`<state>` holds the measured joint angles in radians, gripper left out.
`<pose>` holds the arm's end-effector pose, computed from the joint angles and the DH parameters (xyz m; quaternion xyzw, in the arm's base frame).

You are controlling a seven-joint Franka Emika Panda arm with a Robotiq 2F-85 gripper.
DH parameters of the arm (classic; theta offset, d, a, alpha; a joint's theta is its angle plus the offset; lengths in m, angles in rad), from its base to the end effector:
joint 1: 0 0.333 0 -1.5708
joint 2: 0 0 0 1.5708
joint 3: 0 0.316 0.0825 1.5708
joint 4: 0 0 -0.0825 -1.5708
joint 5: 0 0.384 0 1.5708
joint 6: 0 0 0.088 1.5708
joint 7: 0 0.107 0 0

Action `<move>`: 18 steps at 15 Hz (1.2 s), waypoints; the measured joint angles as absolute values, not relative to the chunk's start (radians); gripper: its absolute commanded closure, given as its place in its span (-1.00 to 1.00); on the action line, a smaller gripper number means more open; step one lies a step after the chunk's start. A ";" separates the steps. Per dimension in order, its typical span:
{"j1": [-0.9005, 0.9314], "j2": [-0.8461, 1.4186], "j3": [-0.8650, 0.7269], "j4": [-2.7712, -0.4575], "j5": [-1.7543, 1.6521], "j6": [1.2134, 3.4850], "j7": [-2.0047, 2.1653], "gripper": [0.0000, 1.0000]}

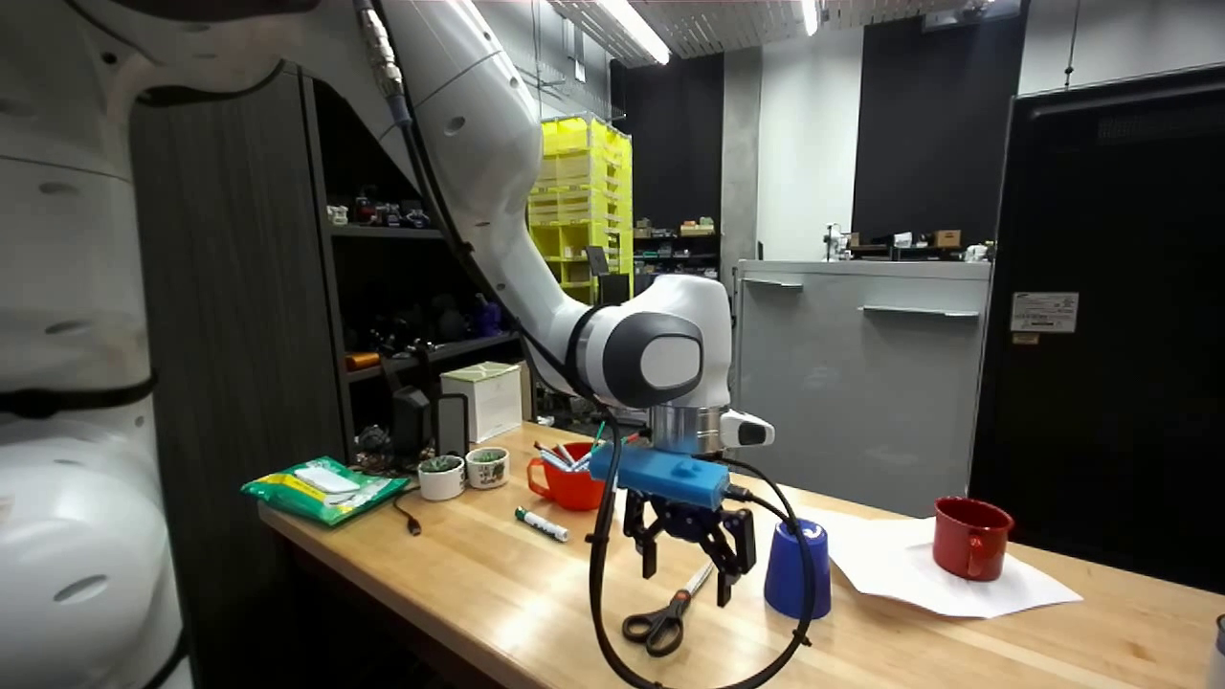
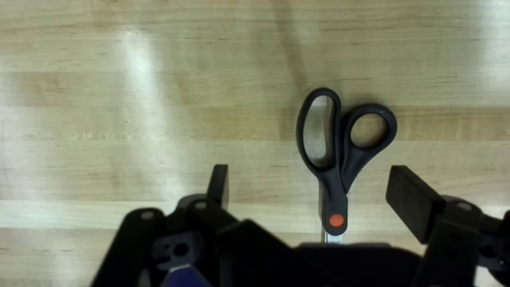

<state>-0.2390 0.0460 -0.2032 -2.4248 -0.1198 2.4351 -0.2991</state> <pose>0.4376 -0.2079 0.2858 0.9986 -0.0252 -0.0318 0.0334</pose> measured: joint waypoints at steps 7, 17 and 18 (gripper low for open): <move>-0.217 0.055 -0.189 -2.470 -0.120 2.478 -0.307 -1.00; -0.201 0.091 -0.164 -2.488 -0.120 2.532 -0.307 0.05; -0.201 0.091 -0.162 -2.491 -0.120 2.536 -0.307 0.08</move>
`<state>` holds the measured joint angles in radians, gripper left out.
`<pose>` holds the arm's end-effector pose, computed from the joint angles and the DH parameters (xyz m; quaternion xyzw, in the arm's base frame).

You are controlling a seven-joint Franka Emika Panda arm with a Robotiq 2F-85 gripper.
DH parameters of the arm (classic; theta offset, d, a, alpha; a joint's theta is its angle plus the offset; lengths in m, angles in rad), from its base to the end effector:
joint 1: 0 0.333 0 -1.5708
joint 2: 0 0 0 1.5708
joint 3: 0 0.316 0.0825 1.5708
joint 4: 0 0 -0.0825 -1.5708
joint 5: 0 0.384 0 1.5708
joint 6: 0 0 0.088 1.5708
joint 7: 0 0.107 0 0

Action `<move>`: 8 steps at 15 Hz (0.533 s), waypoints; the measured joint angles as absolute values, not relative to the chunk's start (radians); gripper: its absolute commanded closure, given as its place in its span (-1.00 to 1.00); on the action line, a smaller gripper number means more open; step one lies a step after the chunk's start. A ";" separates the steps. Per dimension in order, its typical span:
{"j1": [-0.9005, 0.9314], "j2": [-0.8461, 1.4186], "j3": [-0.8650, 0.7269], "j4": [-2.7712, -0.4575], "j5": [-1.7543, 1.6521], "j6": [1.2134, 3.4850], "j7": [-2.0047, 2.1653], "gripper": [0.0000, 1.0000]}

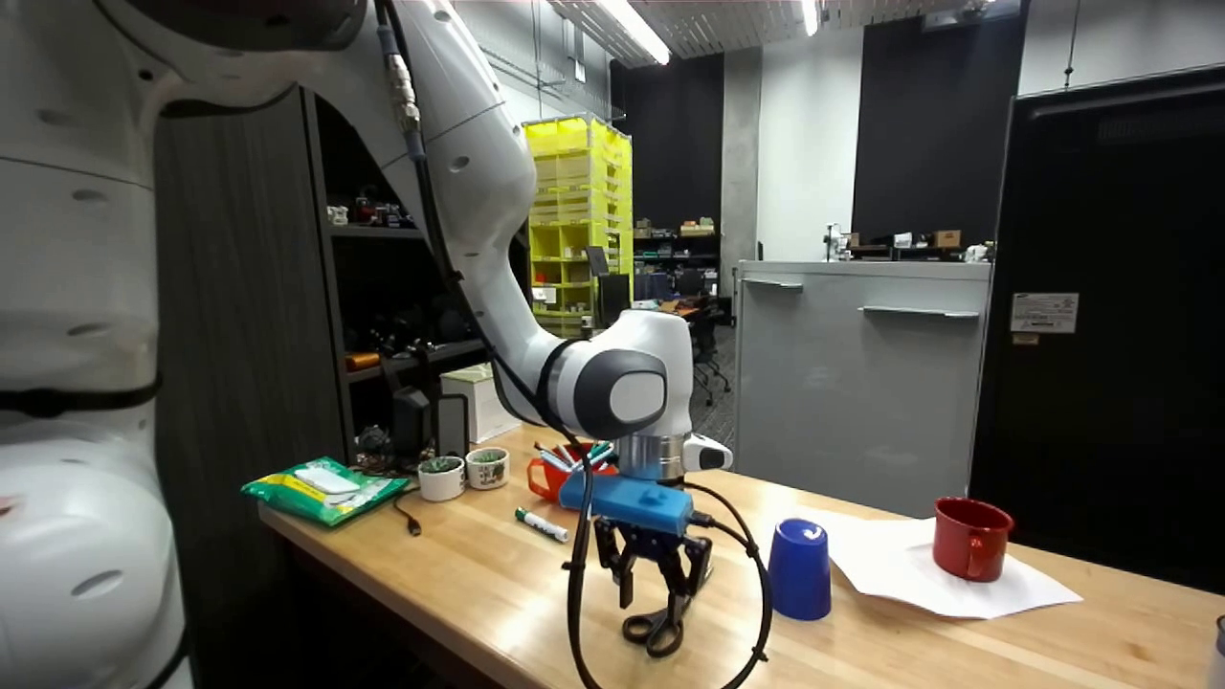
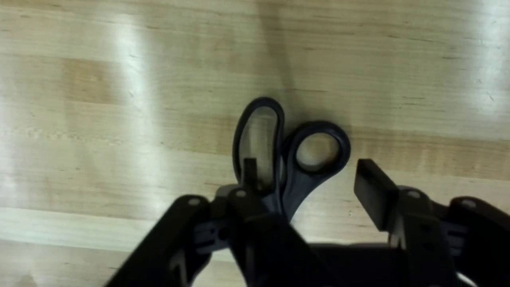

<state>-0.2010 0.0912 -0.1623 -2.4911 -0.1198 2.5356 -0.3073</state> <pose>0.4372 -0.1658 0.2480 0.9987 0.0222 -0.0350 0.0305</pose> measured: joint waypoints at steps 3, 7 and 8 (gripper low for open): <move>-0.198 0.091 -0.160 -2.499 -0.120 2.547 -0.307 -0.03; -0.197 0.091 -0.160 -2.502 -0.120 2.551 -0.307 -0.11; -0.197 0.091 -0.160 -2.502 -0.120 2.551 -0.307 -0.13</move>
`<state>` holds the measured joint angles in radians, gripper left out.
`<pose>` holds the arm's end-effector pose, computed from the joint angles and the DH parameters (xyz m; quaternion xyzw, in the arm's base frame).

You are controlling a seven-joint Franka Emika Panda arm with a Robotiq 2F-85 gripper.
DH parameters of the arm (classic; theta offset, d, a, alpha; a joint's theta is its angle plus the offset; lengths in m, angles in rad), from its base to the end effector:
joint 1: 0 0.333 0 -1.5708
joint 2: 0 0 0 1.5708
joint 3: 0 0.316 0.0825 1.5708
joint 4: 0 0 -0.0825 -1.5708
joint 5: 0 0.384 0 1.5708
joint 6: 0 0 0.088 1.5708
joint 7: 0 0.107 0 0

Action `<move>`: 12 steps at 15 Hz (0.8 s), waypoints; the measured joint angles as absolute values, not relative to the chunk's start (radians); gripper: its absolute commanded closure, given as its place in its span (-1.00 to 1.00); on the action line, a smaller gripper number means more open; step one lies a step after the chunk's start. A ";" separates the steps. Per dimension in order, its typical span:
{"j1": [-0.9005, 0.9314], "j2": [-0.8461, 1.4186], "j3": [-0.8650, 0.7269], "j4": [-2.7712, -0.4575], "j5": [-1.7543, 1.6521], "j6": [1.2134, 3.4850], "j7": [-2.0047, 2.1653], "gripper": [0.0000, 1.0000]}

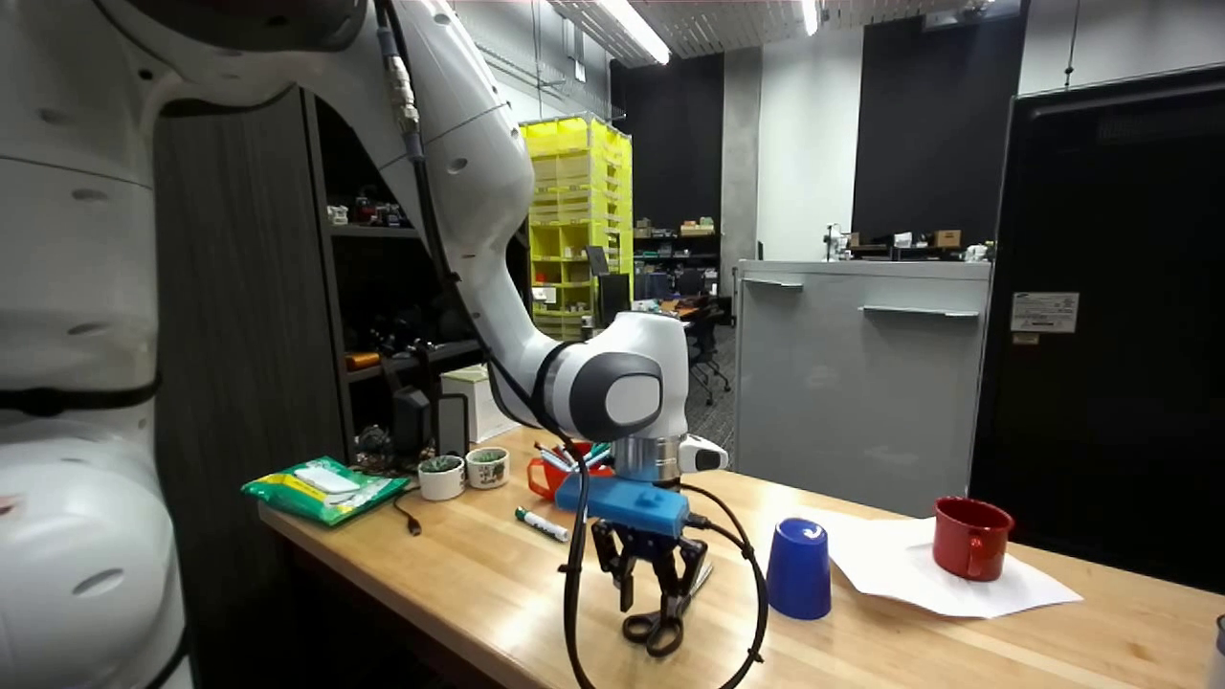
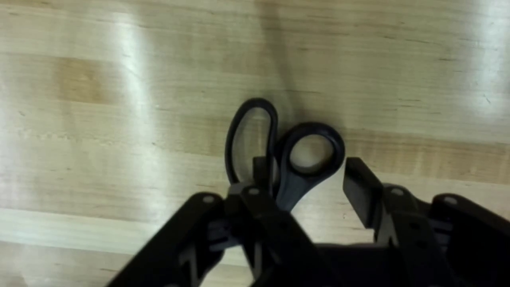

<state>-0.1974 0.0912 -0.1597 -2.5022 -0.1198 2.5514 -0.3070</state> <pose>0.4358 -0.1619 0.2453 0.9987 0.0256 -0.0325 0.0306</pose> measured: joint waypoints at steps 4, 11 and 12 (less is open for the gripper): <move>-0.197 0.091 -0.160 -2.507 -0.120 2.553 -0.307 -0.08; -0.198 0.100 -0.161 -2.518 -0.120 2.564 -0.307 -0.08; -0.198 0.101 -0.161 -2.518 -0.120 2.566 -0.307 -0.08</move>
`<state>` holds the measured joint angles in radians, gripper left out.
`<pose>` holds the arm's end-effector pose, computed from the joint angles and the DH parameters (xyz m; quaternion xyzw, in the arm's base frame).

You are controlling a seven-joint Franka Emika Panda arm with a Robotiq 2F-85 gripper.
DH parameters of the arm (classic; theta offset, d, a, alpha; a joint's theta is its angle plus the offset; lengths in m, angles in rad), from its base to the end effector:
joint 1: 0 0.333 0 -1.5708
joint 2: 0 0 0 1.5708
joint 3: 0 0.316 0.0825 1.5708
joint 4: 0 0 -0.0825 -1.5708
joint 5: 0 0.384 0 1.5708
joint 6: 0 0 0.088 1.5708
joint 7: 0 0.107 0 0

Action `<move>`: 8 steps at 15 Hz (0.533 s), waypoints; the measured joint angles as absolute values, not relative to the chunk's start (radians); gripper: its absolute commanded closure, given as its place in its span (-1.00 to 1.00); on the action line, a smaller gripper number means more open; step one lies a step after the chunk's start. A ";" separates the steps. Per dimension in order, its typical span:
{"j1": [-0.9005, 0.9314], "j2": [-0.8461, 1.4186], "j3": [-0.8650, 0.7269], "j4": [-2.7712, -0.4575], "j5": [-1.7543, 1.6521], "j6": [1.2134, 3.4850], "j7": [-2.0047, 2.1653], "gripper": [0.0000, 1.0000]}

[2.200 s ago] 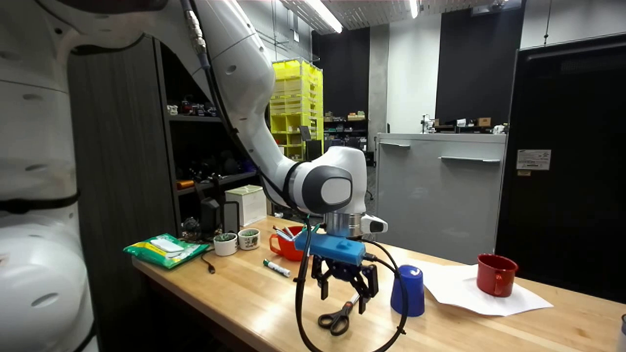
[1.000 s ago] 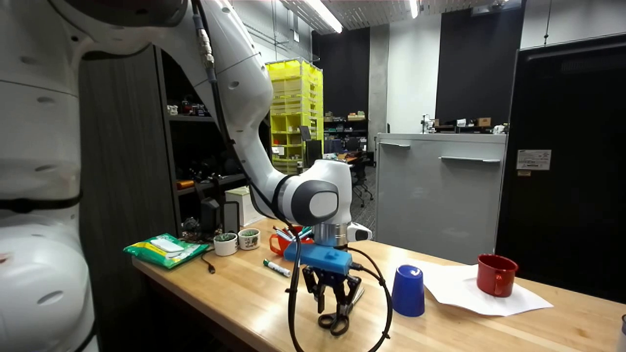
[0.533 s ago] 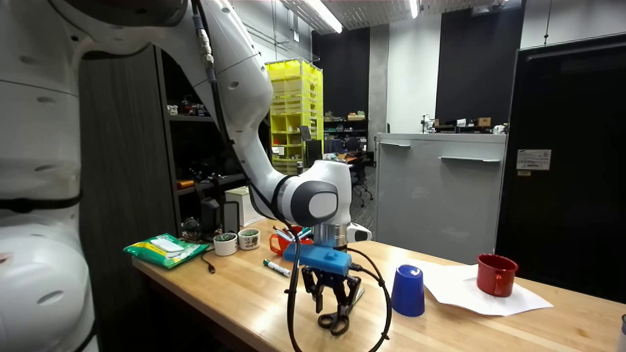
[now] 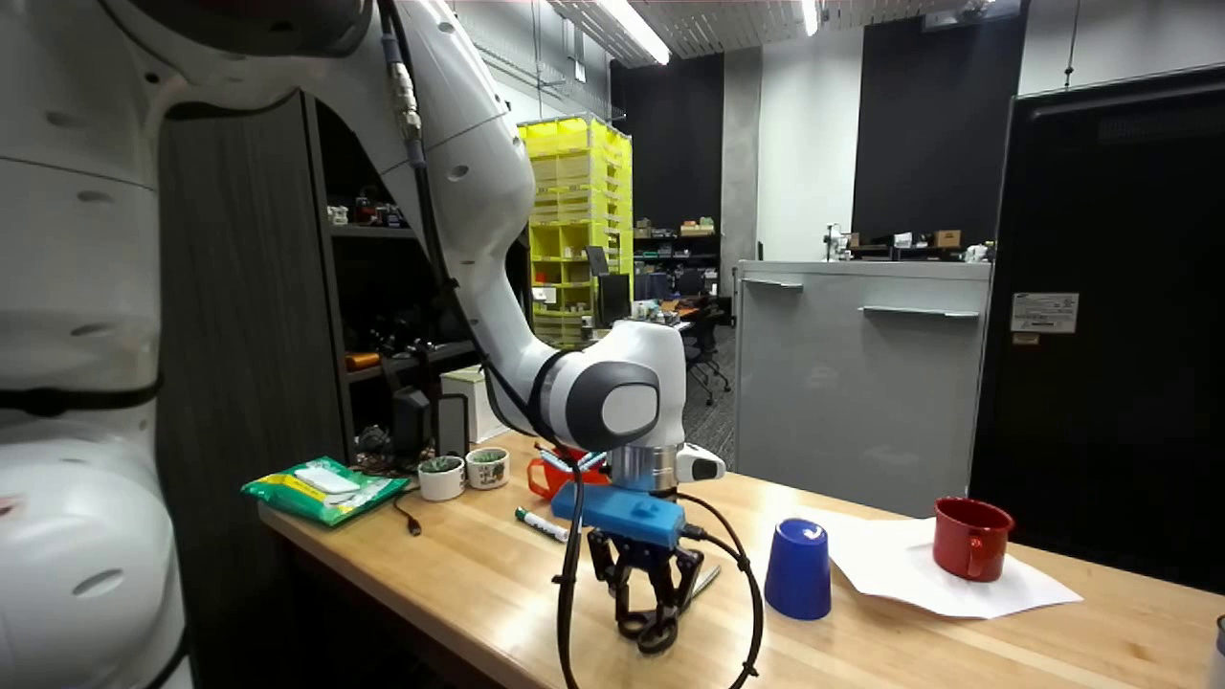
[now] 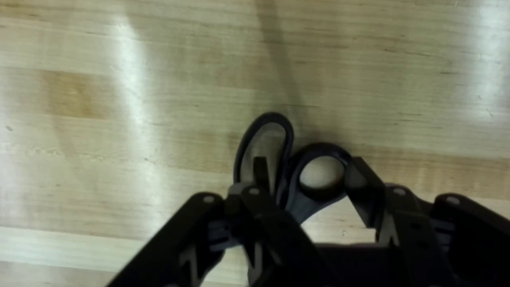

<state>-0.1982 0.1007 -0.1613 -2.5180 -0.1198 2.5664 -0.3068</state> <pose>0.4303 -0.1610 0.2367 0.9986 0.0249 -0.0373 0.0287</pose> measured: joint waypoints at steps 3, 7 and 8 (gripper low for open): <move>-0.199 0.101 -0.163 -2.518 -0.120 2.569 -0.307 -0.07; -0.200 0.101 -0.164 -2.519 -0.118 2.570 -0.307 0.03; -0.201 0.101 -0.164 -2.519 -0.116 2.571 -0.307 0.03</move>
